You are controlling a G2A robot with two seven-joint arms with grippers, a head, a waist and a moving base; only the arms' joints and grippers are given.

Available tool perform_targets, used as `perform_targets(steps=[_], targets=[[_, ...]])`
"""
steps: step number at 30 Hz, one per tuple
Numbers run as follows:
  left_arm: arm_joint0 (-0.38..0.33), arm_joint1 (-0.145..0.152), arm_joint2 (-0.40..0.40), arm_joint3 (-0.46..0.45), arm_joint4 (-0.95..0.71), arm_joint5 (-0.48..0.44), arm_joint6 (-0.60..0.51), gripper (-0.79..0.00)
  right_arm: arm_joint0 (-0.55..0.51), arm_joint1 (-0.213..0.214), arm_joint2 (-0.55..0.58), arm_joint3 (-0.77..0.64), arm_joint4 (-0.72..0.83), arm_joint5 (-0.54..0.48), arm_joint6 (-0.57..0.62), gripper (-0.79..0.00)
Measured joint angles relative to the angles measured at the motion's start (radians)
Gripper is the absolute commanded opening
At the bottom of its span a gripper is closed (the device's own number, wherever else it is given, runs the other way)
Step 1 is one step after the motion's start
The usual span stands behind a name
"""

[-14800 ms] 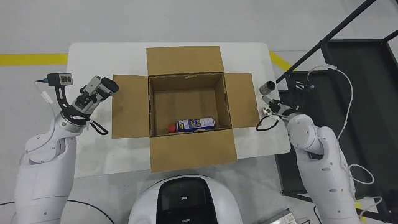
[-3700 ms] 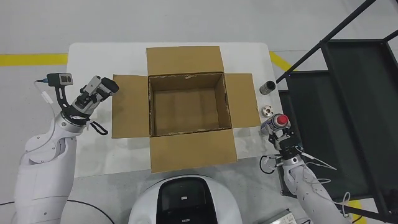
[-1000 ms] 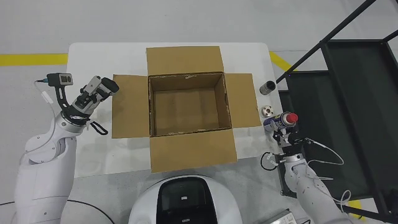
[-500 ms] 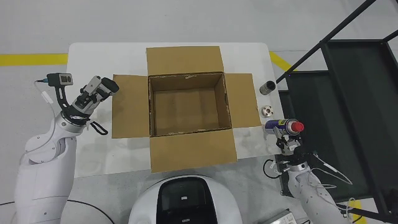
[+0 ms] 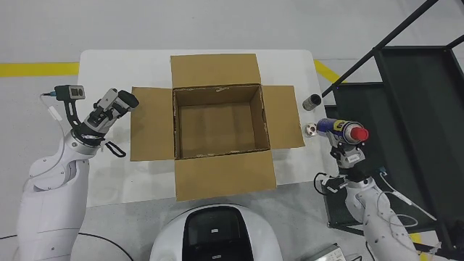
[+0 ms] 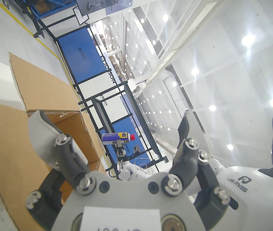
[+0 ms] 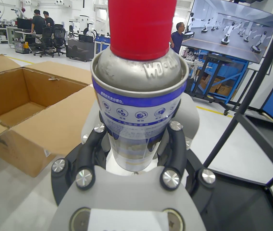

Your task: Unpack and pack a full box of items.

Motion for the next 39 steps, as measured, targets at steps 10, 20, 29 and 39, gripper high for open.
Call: perform_targets(steps=[10,20,29,39], targets=[[0.000,0.000,0.000,0.000,0.000,0.000,0.000,0.000,0.019,-0.012,-0.060,-0.232,-0.095,0.118,0.287,-0.785],[0.000,0.000,0.000,0.000,0.000,0.000,0.000,0.000,0.062,-0.016,-0.106,-0.335,-0.204,0.136,0.480,-0.785],[0.000,0.000,0.000,0.000,0.000,0.000,0.000,0.000,0.060,-0.016,-0.105,-0.347,-0.213,0.137,0.493,-0.785],[0.000,0.000,0.000,0.000,0.000,0.000,0.000,0.000,0.060,-0.016,-0.105,-0.347,-0.213,0.137,0.493,-0.785]])
